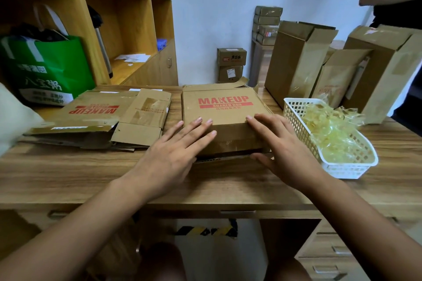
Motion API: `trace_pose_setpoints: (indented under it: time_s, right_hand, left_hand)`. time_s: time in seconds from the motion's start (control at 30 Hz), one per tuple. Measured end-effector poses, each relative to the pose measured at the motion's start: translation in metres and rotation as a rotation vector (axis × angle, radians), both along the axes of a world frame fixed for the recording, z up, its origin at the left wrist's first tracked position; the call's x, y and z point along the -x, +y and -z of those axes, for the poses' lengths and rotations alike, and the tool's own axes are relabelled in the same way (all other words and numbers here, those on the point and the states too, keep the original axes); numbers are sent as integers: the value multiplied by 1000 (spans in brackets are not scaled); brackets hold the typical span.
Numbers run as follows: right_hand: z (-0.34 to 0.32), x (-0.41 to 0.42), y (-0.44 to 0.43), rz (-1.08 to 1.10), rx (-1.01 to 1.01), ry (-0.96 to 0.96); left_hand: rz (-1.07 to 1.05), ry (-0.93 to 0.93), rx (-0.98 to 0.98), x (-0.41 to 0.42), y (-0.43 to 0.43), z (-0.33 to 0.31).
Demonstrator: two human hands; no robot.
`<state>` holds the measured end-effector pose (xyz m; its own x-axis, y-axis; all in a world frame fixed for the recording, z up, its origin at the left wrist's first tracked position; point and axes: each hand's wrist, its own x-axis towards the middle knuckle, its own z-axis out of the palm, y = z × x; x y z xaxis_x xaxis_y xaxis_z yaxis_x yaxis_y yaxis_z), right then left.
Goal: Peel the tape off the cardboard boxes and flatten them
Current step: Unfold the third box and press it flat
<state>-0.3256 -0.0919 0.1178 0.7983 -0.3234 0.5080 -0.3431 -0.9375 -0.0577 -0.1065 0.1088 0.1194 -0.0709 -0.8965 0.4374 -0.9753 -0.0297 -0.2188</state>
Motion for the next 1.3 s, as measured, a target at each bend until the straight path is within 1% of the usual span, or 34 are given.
trace_pose_setpoints:
  time_s: [0.13, 0.33, 0.67, 0.77, 0.93, 1.07, 1.2, 1.3]
  right_hand:
    - [0, 0, -1, -34, 33, -55]
    - [3, 2, -1, -36, 31, -77]
    - [9, 4, -2, 15, 24, -115]
    - [9, 2, -4, 21, 8, -101]
    - [6, -1, -4, 40, -11, -22]
    - [4, 0, -4, 35, -27, -82]
    - [7, 4, -3, 3, -22, -51]
    - [9, 7, -3, -60, -51, -31]
  left_hand:
    - [-23, 4, 24, 2, -3, 2]
    - [-44, 20, 107, 3, -6, 7]
    - [-52, 45, 162, 4, -11, 10]
    - [-70, 67, 141, 2, -13, 8]
    - [-104, 57, 87, -1, -16, 7]
    - [-109, 60, 118, 1, -18, 8]
    - [-112, 70, 144, 2, -18, 8]
    - [-92, 70, 185, 2, -17, 7]
